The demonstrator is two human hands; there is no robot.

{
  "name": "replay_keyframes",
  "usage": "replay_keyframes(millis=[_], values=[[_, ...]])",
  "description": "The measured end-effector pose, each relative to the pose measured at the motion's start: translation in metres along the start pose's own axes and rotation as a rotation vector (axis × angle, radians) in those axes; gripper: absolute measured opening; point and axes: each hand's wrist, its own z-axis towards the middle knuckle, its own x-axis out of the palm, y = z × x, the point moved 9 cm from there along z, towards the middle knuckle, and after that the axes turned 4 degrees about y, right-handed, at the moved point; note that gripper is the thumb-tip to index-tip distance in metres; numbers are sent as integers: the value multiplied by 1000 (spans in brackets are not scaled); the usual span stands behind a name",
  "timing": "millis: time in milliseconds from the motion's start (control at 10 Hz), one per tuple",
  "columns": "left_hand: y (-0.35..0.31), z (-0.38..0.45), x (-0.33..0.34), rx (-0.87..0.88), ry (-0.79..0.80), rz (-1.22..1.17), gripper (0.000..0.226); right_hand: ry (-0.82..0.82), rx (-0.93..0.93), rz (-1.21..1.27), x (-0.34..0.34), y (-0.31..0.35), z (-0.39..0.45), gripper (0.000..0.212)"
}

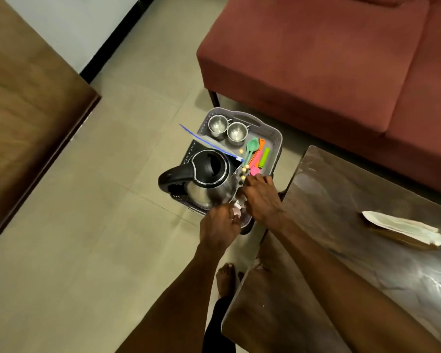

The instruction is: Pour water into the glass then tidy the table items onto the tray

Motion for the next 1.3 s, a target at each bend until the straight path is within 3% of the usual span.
replay_keyframes(millis=[200,500,800,1000,1100,1300], values=[[21,1,15,-54,2,-12,18,58,-83,-177,23,14,11,29],[26,8,22,-65,-38,-27,14,99,-106,-164,43,14,9,32],[3,-2,13,32,-82,109,12,-52,102,263,16,-21,-30,42],[-60,-36,-13,166,-108,197,23,-190,344,379,-40,-50,-98,51],[-111,-60,-28,248,-97,238,31,-301,449,448,-85,-70,-144,60],[-245,-136,-59,452,-237,268,35,-459,567,380,-176,-138,-251,79]])
